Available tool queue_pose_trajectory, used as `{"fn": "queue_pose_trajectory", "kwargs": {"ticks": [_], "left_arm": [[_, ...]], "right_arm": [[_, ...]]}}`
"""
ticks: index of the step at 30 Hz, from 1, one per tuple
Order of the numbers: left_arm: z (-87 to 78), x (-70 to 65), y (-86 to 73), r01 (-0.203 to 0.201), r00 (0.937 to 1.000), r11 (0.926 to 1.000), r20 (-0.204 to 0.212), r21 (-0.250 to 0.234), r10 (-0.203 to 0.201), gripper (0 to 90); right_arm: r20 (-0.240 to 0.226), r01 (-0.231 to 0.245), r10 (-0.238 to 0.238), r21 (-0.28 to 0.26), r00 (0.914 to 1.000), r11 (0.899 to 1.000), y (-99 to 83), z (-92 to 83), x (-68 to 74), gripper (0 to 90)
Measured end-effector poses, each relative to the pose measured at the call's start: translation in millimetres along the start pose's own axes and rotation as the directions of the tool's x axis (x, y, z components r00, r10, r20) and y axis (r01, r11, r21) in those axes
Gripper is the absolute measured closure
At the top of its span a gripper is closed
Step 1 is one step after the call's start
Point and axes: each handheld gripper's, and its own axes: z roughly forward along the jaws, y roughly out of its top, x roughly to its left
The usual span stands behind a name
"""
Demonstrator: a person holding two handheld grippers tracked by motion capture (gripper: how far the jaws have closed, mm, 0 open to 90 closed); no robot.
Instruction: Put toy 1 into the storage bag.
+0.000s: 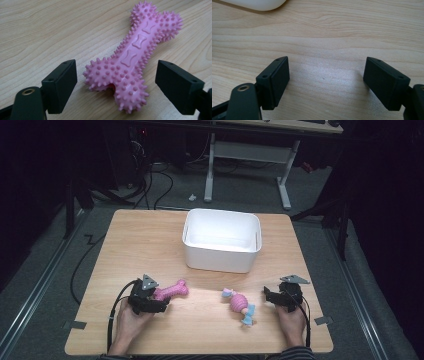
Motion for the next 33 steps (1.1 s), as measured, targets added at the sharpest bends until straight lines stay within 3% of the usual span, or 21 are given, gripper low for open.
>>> {"fn": "queue_pose_trajectory", "kwargs": {"ticks": [7, 15, 33], "left_arm": [[3.7, 1.3, -0.7, 0.011, 0.9999, 0.9997, -0.001, -0.024, -0.011, 21.2], [8.8, -1.8, -0.7, -0.002, 1.0000, 0.9999, 0.000, -0.011, 0.002, 28.3], [7.4, -0.9, -0.7, -0.001, 0.9999, 1.0000, 0.011, -0.009, 0.001, 32.4]], "right_arm": [[0.000, -0.001, 0.001, 0.000, 1.0000, 1.000, 0.0, 0.0, 0.1, 21.0], [0.000, -0.001, 0.001, 0.000, 1.0000, 1.000, 0.0, 0.0, 0.1, 20.9], [-0.001, 0.002, -0.002, -0.001, 1.0000, 1.000, 0.0, 0.0, 0.0, 20.9]]}}
